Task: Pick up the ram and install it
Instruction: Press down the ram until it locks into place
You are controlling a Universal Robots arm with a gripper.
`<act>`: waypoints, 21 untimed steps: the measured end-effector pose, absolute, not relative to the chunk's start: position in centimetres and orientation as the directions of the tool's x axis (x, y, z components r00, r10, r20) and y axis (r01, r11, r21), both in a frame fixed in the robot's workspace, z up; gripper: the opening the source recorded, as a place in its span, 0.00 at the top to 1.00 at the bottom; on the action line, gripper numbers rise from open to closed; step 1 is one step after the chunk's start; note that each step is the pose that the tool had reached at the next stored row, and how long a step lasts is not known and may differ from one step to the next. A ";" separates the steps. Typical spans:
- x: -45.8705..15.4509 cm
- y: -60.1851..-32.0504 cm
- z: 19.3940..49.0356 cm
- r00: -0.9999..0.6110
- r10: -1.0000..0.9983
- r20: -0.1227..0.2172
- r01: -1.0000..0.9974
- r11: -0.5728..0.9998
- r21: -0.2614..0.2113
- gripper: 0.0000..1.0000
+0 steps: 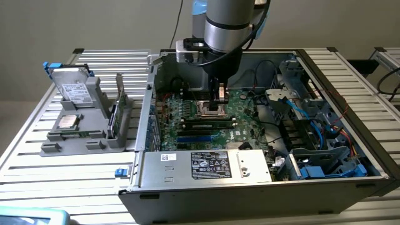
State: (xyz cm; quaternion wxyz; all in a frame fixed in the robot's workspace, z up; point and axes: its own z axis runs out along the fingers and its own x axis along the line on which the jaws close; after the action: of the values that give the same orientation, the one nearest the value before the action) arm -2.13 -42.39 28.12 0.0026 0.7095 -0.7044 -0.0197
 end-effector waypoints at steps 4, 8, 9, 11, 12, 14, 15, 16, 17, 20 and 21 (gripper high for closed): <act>-2.1 -42.4 28.1 0.007 -1.000 -0.024 -0.999 -0.008 0.031 0.89; -2.1 -42.4 28.1 0.007 -1.000 -0.024 -0.999 -0.008 0.031 0.89; -2.1 -42.4 28.1 0.007 -1.000 -0.024 -0.999 -0.008 0.031 0.89; -2.0 -42.4 28.1 0.007 -1.000 -0.024 -0.999 -0.008 0.031 0.89; -1.9 -42.4 28.1 0.007 -1.000 -0.024 -1.000 -0.008 0.030 0.89; -1.2 -42.4 28.2 0.007 -1.000 -0.025 -1.000 -0.008 0.030 0.89; -1.0 -42.5 28.3 0.007 -1.000 -0.025 -1.000 -0.008 0.030 0.89; -0.9 -42.5 28.4 0.007 -1.000 -0.025 -1.000 -0.008 0.029 0.89; -0.8 -42.5 28.5 0.006 -1.000 -0.027 -1.000 -0.007 0.029 0.89; -0.8 -42.5 28.6 -0.007 -0.999 -0.034 -1.000 0.006 0.029 0.89; -0.8 -42.5 28.6 -0.015 -0.999 -0.038 -0.999 0.014 0.029 0.89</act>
State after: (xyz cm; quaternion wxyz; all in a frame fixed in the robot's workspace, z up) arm -0.82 -42.52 28.59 -0.0032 0.7019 -0.7119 -0.0236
